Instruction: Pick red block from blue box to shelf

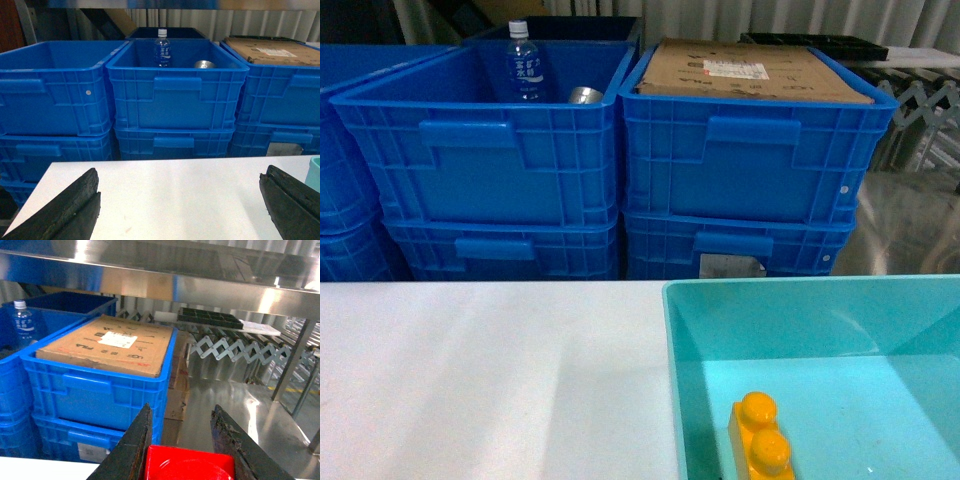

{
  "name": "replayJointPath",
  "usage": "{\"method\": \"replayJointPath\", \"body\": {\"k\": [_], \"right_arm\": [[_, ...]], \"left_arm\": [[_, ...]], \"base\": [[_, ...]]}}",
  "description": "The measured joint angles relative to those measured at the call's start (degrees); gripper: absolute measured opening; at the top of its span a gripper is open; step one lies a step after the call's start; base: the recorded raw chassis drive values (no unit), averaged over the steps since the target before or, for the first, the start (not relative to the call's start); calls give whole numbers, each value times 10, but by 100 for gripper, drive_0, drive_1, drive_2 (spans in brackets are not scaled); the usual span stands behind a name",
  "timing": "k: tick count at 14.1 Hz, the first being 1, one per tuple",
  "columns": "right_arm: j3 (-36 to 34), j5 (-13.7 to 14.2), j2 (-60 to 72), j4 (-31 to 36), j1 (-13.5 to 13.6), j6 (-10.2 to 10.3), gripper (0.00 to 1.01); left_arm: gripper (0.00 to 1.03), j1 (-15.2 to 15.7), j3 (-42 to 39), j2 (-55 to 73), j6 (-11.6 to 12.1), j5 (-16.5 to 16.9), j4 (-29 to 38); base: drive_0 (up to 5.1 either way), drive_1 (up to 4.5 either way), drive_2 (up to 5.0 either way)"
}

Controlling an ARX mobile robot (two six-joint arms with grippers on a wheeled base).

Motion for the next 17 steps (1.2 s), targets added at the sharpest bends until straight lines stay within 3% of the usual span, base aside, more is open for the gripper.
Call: {"method": "replayJointPath", "body": {"k": [3, 4, 6, 9, 12, 15, 17], "right_arm": [[-51, 47, -83, -72, 63, 14, 29], [-64, 58, -137, -103, 62, 23, 29], [-103, 56, -249, -205, 26, 57, 29], [-121, 30, -203, -184, 28, 61, 29], [-130, 28, -174, -163, 30, 60, 29], [-134, 35, -205, -192, 32, 63, 29], [-135, 39, -216, -220, 40, 84, 29]], "left_arm": [[98, 0, 0, 0, 0, 0, 0], [98, 0, 0, 0, 0, 0, 0], [98, 0, 0, 0, 0, 0, 0], [98, 0, 0, 0, 0, 0, 0], [98, 0, 0, 0, 0, 0, 0], [98, 0, 0, 0, 0, 0, 0], [98, 0, 0, 0, 0, 0, 0]], "base": [[0, 0, 0], [0, 0, 0], [0, 0, 0], [0, 0, 0], [0, 0, 0], [0, 0, 0], [0, 0, 0]]}}
